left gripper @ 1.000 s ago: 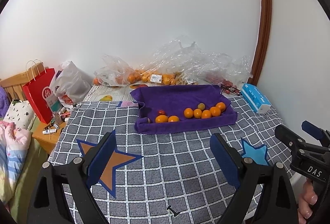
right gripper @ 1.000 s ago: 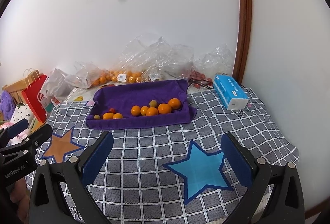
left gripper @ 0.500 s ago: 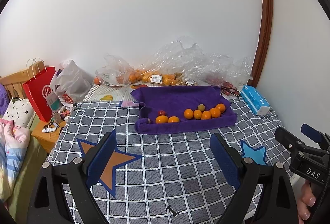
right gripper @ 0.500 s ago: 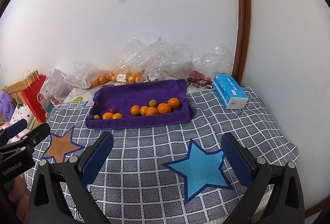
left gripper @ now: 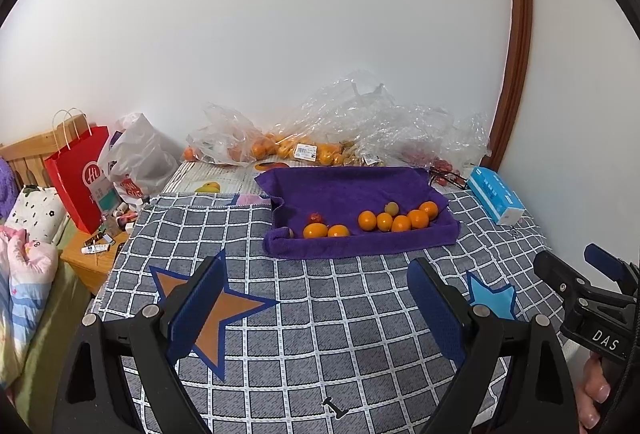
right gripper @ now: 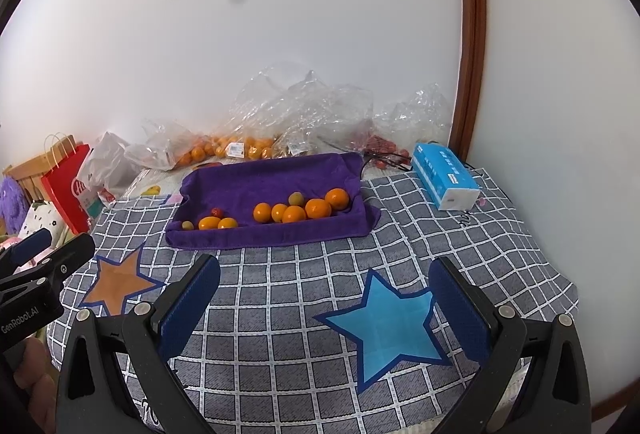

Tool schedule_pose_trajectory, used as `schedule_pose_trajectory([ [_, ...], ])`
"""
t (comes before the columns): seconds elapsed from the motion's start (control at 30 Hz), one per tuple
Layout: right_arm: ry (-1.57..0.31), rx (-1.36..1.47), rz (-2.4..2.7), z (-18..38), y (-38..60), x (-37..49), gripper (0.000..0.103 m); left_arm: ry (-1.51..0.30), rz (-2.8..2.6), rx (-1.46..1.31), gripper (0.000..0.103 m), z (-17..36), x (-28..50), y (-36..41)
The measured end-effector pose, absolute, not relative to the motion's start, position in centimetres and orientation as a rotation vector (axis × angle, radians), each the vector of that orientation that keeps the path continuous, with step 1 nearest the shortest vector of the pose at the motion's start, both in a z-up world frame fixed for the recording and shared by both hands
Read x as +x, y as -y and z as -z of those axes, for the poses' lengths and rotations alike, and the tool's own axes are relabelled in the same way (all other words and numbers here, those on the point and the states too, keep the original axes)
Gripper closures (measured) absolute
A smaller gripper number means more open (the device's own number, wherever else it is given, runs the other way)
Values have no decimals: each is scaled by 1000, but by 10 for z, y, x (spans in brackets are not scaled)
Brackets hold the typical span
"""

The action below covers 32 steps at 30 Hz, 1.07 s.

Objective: Organize fruits

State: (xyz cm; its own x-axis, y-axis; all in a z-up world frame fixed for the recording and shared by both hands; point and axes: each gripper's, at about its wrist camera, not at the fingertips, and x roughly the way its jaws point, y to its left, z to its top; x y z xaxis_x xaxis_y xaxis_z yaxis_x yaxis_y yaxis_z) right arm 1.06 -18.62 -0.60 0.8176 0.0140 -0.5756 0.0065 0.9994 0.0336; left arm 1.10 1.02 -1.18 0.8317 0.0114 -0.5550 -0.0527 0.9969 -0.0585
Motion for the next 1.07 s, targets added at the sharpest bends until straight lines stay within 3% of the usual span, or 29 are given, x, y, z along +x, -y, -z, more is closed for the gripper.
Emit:
schedule_pose_trajectory([
  [1.07,-619,33,-7,7,182,10,0,-575,-41,-79,10,10,5,-9],
])
